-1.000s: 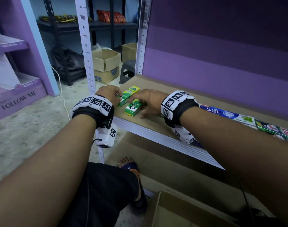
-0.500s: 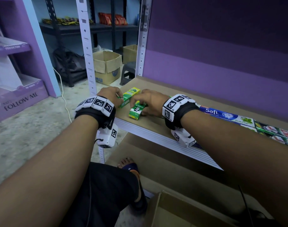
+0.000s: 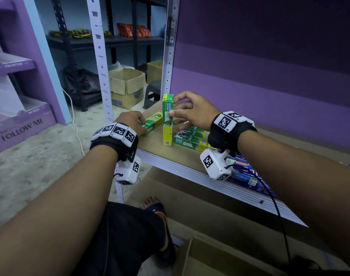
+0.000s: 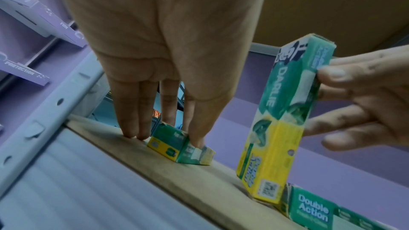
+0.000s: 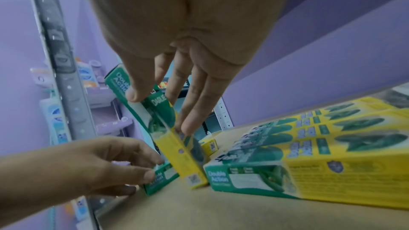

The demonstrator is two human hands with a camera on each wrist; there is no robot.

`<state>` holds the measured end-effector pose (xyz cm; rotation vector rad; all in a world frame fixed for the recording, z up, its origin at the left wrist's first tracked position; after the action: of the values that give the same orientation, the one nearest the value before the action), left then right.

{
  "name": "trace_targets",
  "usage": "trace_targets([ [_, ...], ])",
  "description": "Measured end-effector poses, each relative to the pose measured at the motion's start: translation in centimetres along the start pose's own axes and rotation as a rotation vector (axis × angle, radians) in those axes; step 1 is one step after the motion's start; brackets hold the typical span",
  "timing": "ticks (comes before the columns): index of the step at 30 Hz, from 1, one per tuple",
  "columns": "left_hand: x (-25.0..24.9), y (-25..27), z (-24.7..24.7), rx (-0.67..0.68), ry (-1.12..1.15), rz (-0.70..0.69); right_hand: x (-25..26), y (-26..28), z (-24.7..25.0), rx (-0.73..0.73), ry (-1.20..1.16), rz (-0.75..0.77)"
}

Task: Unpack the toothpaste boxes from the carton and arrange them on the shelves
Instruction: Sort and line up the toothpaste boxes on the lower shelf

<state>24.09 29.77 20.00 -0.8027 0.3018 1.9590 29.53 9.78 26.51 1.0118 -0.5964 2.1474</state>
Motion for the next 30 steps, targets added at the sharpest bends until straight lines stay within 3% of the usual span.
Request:
trace_targets([
  [11, -0.1, -0.3, -0.4, -0.037, 0.057, 0.029, -1.3, 1.2, -0.9, 0.034, 0.164, -0.034],
  [19, -0.6, 0.0, -0.4, -0.111, 0.231, 0.052, -1.4, 2.1, -0.3, -0.005, 0.344, -0.005],
  [30, -1.8, 0.6, 0.6, -0.123, 0.403, -0.029, -2.0, 2.5, 1.6, 0.115, 0.960, 0.014],
])
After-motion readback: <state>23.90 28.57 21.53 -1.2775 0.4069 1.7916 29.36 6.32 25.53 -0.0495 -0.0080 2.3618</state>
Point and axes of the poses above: each hand's wrist, its own y-axis away from the middle knuckle, its own z-axis out of the back of the hand, x = y × z, the point moved 3 cm from there along -y, towards the middle knuckle, and after that the axes turned 11 degrees about y, right-handed, at the moved point
